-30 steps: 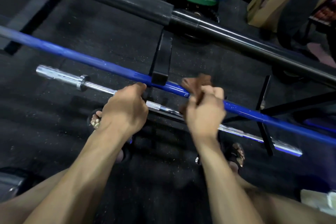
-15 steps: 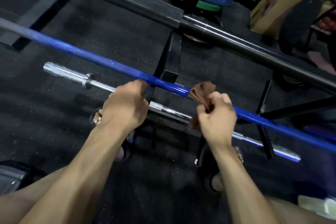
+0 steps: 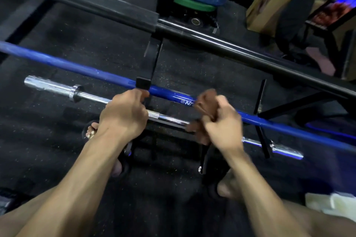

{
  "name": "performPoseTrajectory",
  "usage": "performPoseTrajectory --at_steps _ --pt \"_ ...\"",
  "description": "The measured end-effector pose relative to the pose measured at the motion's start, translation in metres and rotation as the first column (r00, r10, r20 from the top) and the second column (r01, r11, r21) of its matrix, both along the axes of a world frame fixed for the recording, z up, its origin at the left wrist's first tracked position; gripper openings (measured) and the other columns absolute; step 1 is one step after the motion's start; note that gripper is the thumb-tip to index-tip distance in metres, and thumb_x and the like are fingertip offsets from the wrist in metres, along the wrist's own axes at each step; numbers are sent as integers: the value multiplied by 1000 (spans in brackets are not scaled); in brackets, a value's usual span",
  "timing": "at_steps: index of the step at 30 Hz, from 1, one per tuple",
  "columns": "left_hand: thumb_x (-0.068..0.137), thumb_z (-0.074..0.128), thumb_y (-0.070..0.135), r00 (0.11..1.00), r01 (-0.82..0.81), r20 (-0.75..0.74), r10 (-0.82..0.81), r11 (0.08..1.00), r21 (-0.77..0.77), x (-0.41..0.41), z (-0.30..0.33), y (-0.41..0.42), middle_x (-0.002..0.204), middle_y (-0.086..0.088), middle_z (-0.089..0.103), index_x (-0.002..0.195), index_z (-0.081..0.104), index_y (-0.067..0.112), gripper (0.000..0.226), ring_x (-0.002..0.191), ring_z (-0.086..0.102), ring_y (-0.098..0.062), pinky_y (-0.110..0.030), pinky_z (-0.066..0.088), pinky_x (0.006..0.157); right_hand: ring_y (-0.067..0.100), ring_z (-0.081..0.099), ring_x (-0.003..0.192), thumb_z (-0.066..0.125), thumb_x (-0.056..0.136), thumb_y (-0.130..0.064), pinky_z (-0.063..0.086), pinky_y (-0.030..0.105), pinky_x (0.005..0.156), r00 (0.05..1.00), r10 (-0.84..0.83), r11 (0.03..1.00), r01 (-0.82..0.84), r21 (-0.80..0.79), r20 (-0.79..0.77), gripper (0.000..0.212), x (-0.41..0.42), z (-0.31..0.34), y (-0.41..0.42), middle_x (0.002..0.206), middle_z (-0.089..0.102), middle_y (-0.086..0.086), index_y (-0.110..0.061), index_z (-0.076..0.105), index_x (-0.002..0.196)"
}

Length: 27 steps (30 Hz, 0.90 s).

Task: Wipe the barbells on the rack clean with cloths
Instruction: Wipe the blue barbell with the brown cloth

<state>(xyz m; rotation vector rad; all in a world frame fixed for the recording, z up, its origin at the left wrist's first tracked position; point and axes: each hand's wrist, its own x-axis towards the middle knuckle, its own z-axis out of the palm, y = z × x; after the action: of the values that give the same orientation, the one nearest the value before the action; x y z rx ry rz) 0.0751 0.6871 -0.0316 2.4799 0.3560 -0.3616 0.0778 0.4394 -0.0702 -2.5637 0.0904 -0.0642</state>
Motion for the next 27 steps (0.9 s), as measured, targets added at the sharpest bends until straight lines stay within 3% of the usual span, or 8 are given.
performPoseTrajectory --at_steps 3,6,11,14,17,22,27 --pt "96 40 13 999 28 21 -27 999 -20 -1 -3 -3 140 -6 61 137 57 29 48 128 53 -32 -43 43 106 31 68 83 73 79 -13 41 28 68 977 -209 969 212 -124 41 30 -13 10 -69 83 68 3 -20 59 104" --pt "96 40 12 999 47 18 -46 998 -52 -4 -2 -11 141 -5 60 139 57 31 49 129 54 -32 -46 44 107 37 69 94 71 82 -11 51 36 82 921 -387 913 389 -122 41 33 -13 18 -93 97 73 15 -16 64 114" --pt "99 40 13 998 67 26 -65 992 -108 -4 -3 -21 143 1 60 141 56 32 49 132 53 -25 -44 42 111 35 61 94 60 85 -7 42 36 84 979 -157 983 168 -76 127 44 -6 3 -6 106 63 15 -15 61 128" --pt "100 40 13 993 116 34 -113 987 -110 -3 -4 -29 143 -2 59 141 57 30 48 131 53 -26 -44 43 110 26 58 91 58 91 -12 45 36 87 1000 -7 999 7 -38 7 35 7 8 32 106 56 7 -16 59 126" --pt "99 39 12 993 120 8 -120 986 -115 -2 -3 -35 142 -4 59 141 57 31 50 126 56 -27 -45 45 108 27 58 93 60 90 -17 46 36 85 999 40 996 -42 -82 -28 29 10 18 7 104 56 4 -18 59 119" --pt "99 39 12 991 135 -2 -136 985 -104 -2 2 -40 145 -2 57 142 55 34 51 127 56 -27 -44 45 108 39 61 97 64 85 -14 51 43 83 986 -162 936 144 -322 -29 40 -5 30 -79 112 58 13 -14 58 125" --pt "100 38 14 987 155 -18 -157 983 -99 -3 1 -42 145 0 57 141 55 36 49 130 54 -26 -47 44 109 46 60 93 63 87 -19 49 48 75 961 -275 856 243 -456 -4 36 -20 39 -113 115 57 13 -15 56 122"
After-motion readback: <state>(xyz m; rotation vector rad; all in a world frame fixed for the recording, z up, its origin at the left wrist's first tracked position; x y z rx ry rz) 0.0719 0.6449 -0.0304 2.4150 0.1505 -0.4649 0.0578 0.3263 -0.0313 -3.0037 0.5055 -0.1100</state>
